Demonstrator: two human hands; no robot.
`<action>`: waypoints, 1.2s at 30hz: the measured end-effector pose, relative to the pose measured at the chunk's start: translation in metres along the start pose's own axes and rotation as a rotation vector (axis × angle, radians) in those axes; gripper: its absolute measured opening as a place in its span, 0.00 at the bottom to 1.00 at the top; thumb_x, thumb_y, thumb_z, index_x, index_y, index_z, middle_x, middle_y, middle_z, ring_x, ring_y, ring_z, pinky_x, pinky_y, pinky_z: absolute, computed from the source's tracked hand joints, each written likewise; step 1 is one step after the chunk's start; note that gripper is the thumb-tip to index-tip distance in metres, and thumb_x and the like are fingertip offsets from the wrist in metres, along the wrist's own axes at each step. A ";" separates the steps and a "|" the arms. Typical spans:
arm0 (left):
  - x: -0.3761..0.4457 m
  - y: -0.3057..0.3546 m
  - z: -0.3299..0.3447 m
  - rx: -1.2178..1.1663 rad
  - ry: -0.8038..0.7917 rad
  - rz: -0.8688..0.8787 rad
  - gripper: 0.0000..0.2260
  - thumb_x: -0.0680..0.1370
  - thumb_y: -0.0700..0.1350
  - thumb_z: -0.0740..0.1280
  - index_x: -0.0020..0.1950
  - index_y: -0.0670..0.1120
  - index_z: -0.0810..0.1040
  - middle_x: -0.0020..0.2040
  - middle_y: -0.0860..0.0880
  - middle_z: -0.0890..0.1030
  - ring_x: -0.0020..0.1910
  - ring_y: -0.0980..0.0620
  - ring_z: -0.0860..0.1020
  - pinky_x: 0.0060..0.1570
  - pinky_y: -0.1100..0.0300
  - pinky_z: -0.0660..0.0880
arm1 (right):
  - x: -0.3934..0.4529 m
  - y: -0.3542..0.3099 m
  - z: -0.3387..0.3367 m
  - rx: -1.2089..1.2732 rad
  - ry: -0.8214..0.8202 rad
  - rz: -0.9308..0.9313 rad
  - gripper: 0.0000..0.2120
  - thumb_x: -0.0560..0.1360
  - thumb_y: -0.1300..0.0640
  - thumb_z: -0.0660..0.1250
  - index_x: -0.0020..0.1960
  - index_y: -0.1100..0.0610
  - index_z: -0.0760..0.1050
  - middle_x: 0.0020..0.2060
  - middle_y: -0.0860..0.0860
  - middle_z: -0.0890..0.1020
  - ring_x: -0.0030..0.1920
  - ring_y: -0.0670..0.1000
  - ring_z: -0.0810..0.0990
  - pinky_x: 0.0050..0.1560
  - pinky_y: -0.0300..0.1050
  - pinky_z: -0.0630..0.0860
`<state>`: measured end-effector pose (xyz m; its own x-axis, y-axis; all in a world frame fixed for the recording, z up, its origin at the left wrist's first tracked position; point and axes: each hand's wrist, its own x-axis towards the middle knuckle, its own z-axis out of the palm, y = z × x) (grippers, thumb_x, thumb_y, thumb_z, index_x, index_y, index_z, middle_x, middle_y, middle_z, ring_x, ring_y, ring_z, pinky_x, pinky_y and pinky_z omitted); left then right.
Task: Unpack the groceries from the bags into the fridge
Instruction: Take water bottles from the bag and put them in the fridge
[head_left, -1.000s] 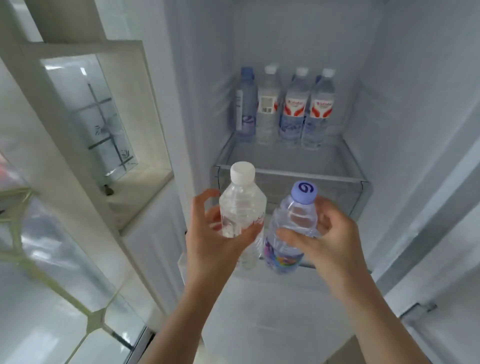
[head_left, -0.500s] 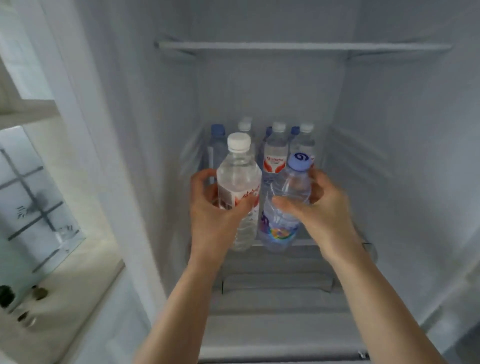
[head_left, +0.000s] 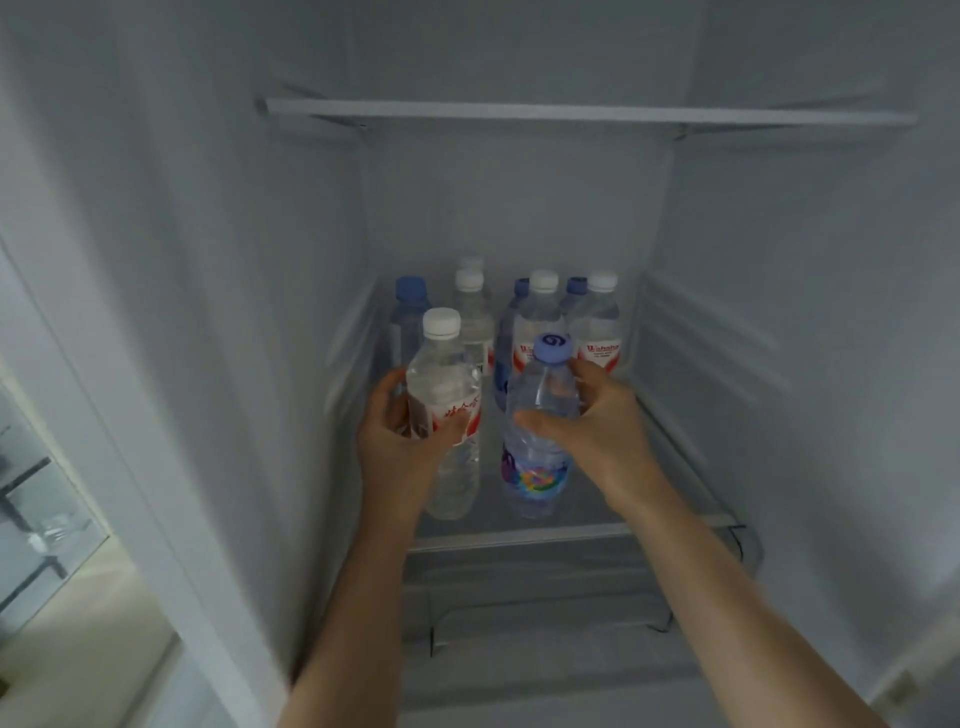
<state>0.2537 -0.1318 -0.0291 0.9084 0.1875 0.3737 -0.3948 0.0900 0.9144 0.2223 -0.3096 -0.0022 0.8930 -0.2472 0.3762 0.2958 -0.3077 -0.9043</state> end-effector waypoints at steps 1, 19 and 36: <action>0.002 -0.002 -0.002 0.010 -0.028 0.006 0.28 0.66 0.34 0.78 0.58 0.56 0.76 0.50 0.58 0.82 0.49 0.63 0.81 0.48 0.69 0.77 | 0.001 0.003 0.001 0.002 -0.008 0.003 0.30 0.58 0.49 0.79 0.58 0.54 0.78 0.51 0.48 0.84 0.52 0.49 0.82 0.54 0.54 0.80; -0.035 -0.046 0.004 0.587 0.054 0.026 0.50 0.61 0.47 0.81 0.76 0.56 0.55 0.65 0.45 0.69 0.65 0.45 0.70 0.62 0.47 0.72 | -0.042 0.065 0.023 -0.006 -0.034 0.007 0.39 0.67 0.68 0.75 0.71 0.52 0.61 0.62 0.43 0.72 0.62 0.42 0.73 0.58 0.27 0.70; 0.003 -0.073 -0.010 0.392 0.021 0.095 0.39 0.70 0.39 0.76 0.77 0.51 0.61 0.68 0.53 0.71 0.66 0.54 0.72 0.66 0.56 0.69 | 0.001 0.067 0.073 -0.037 -0.037 -0.019 0.40 0.63 0.67 0.78 0.71 0.57 0.63 0.61 0.45 0.73 0.60 0.41 0.72 0.53 0.21 0.68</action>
<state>0.2844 -0.1277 -0.0965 0.8658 0.1969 0.4599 -0.3908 -0.3079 0.8675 0.2679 -0.2635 -0.0769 0.8995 -0.2065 0.3852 0.3011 -0.3459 -0.8886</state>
